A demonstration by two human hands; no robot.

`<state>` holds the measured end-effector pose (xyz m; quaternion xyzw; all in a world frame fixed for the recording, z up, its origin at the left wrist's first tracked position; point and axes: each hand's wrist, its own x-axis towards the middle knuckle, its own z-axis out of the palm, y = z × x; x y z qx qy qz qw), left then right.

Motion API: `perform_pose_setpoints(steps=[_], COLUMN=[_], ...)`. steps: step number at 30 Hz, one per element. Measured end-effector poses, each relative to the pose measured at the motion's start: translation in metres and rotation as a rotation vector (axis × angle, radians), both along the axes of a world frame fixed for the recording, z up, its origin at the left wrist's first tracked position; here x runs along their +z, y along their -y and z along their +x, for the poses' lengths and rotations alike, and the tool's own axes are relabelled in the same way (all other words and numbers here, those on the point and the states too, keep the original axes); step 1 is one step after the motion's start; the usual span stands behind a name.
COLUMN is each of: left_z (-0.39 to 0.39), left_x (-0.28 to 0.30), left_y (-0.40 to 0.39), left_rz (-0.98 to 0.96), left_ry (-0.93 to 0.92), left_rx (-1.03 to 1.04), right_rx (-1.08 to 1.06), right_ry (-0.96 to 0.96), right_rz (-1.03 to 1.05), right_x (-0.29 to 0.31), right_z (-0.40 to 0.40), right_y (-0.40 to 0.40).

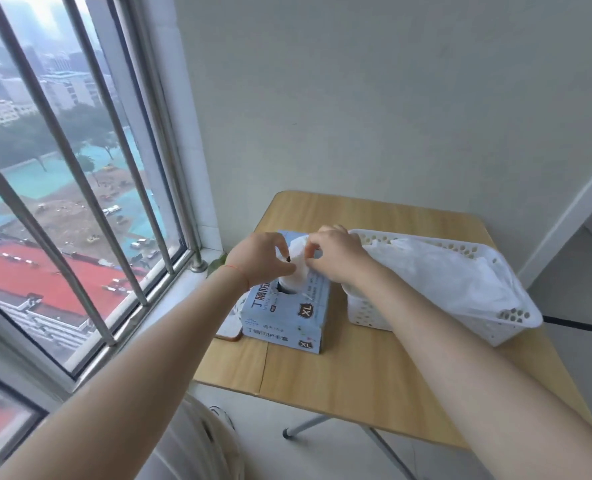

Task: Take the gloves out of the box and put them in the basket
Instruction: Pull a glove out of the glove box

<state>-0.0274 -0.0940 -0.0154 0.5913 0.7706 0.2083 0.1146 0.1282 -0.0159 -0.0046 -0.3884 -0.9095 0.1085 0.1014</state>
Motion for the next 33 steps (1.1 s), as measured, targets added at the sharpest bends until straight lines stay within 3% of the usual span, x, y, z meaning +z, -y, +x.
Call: perform_pose_setpoints(steps=[4,8,12,17,27,30,33], left_z=[-0.003,0.000,0.001,0.001,0.008,0.014,0.010], left_x=[-0.002,-0.002,0.004,0.009,-0.007,-0.011,-0.007], left_y=[-0.001,-0.001,0.002,0.004,0.005,0.008,0.011], left_rz=[0.066,0.282,0.443,0.224,0.088,0.132,0.285], left_ry=[-0.047,0.083,0.189,0.408,0.232,0.190,0.314], left_rx=[-0.022,-0.041,-0.014,-0.080,-0.036,-0.016,0.038], right_rx=[-0.029,-0.006,-0.055,-0.089,-0.119,-0.109,-0.108], right_ry=[-0.108,-0.098,-0.356,-0.573,-0.744,-0.743,-0.712], right_rz=[-0.014,-0.038,-0.080,-0.139,-0.238,-0.243,-0.255], right_x=[0.000,-0.003,0.000,0.020,0.023,0.022,0.020], right_z=[0.003,-0.001,0.000,0.006,0.011,0.009,0.008], right_y=[-0.004,-0.003,-0.003,-0.003,0.002,0.002,0.000])
